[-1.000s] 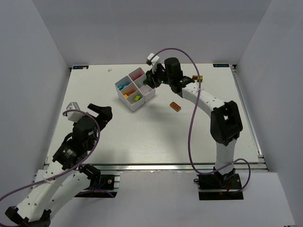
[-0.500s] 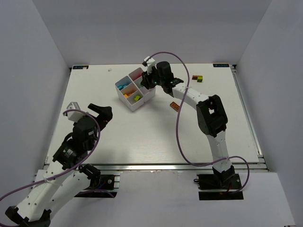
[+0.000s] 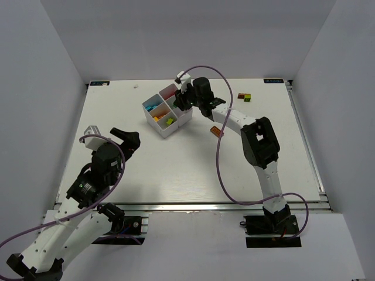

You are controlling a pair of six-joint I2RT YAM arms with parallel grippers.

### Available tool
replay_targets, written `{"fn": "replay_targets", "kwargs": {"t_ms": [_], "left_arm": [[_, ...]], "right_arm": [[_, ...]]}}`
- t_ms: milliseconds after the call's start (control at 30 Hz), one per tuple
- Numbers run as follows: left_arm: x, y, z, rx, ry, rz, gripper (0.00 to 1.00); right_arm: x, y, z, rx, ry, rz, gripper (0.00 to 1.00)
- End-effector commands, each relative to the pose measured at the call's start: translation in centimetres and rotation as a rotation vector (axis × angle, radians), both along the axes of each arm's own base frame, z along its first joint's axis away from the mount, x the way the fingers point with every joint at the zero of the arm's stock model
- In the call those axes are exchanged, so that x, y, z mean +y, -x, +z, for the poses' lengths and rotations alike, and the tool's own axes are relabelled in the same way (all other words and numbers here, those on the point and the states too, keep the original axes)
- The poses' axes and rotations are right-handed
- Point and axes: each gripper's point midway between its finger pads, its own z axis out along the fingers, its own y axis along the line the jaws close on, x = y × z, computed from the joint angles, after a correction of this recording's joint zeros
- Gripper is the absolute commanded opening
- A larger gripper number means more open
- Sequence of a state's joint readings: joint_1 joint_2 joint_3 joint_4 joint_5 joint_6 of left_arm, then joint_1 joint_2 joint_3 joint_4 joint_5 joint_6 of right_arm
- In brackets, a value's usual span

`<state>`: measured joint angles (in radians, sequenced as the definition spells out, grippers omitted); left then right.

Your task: Sort the legos into containers by color

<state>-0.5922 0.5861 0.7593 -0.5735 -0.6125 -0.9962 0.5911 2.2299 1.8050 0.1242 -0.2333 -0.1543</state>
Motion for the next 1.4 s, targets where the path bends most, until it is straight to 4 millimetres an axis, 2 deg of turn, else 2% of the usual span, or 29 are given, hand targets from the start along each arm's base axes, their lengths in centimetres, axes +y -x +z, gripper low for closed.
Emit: {"fn": "replay_targets", "kwargs": {"t_ms": [0, 167, 333, 533, 733, 767, 800, 833, 867, 967, 1000, 1033, 1067, 1100, 1133, 1167, 1200, 1233, 1267, 1333, 1367], "left_arm": [[-0.1, -0.1, 0.0, 0.001, 0.003, -0.003, 0.98], [-0.1, -0.3, 0.2, 0.001, -0.006, -0.001, 0.98], [-0.2, -0.4, 0.2, -0.001, 0.0, -0.003, 0.98], [-0.3, -0.4, 0.5, -0.005, -0.002, -0.004, 0.98], [-0.3, -0.4, 0.5, -0.007, 0.0, -0.007, 0.98], [-0.4, -0.4, 0.6, -0.008, 0.001, -0.008, 0.98], [-0.3, -0.4, 0.5, -0.01, 0.002, -0.005, 0.98], [-0.3, -0.4, 0.5, -0.011, 0.003, -0.007, 0.98], [-0.4, -0.5, 0.6, -0.014, 0.006, -0.008, 0.98], [-0.6, -0.5, 0.2, -0.017, 0.009, -0.016, 0.98], [-0.7, -0.5, 0.3, -0.021, 0.014, -0.022, 0.98], [-0.8, -0.6, 0.1, -0.019, 0.012, -0.023, 0.98], [-0.9, -0.8, 0.2, -0.025, 0.014, -0.027, 0.98], [-1.1, -0.8, 0.1, -0.025, 0.017, -0.034, 0.98], [-1.3, -0.9, -0.1, -0.023, 0.013, -0.04, 0.98], [-1.4, -1.0, 0.1, -0.031, 0.015, -0.044, 0.98], [-1.6, -1.1, 0.0, -0.029, 0.015, -0.05, 0.98], [-1.8, -1.1, 0.0, -0.029, 0.015, -0.063, 0.98], [-2.1, -1.3, 0.1, -0.032, 0.016, -0.07, 0.98], [-2.6, -1.5, 0.1, -0.033, 0.018, -0.091, 0.98], [-2.8, -1.6, 0.1, -0.034, 0.02, -0.098, 0.98]], "right_arm": [[0.8, -1.2, 2.7, -0.093, -0.033, -0.001, 0.39], [0.7, -1.2, 2.7, -0.092, -0.034, -0.004, 0.4], [0.8, -1.2, 2.7, -0.097, -0.03, 0.002, 0.55], [0.7, -1.2, 3.1, -0.103, -0.035, 0.002, 0.56], [0.1, -0.5, 5.0, -0.127, -0.042, 0.002, 0.56], [-0.4, -0.2, 6.5, -0.154, -0.05, 0.005, 0.57], [-0.9, -0.2, 7.1, -0.172, -0.047, 0.0, 0.57], [-1.7, 0.2, 6.2, -0.165, -0.03, -0.002, 0.58], [-2.2, 0.8, 8.3, -0.206, -0.043, 0.012, 0.6], [-5.7, 1.4, 8.7, -0.201, -0.028, 0.022, 0.59], [-6.3, 1.6, 8.7, -0.185, -0.028, 0.045, 0.56], [-7.1, 1.9, 8.8, -0.163, -0.032, 0.054, 0.47], [-7.6, 2.0, 8.6, -0.114, -0.049, 0.048, 0.42], [-9.4, 1.6, 8.0, -0.06, -0.04, 0.017, 0.37], [-10.3, 1.4, 7.8, -0.028, -0.042, -0.001, 0.3], [-11.2, 1.3, 7.8, 0.009, -0.055, -0.03, 0.28], [-12.2, 1.2, 7.2, 0.04, -0.056, -0.06, 0.27], [-14.1, 0.5, 6.9, 0.054, -0.061, -0.103, 0.28], [-15.3, 0.4, 7.2, 0.056, -0.068, -0.132, 0.3], [-18.3, 0.0, 6.1, 0.096, -0.051, -0.21, 0.41], [-19.6, -0.4, 5.9, 0.1, -0.037, -0.257, 0.44]]}}
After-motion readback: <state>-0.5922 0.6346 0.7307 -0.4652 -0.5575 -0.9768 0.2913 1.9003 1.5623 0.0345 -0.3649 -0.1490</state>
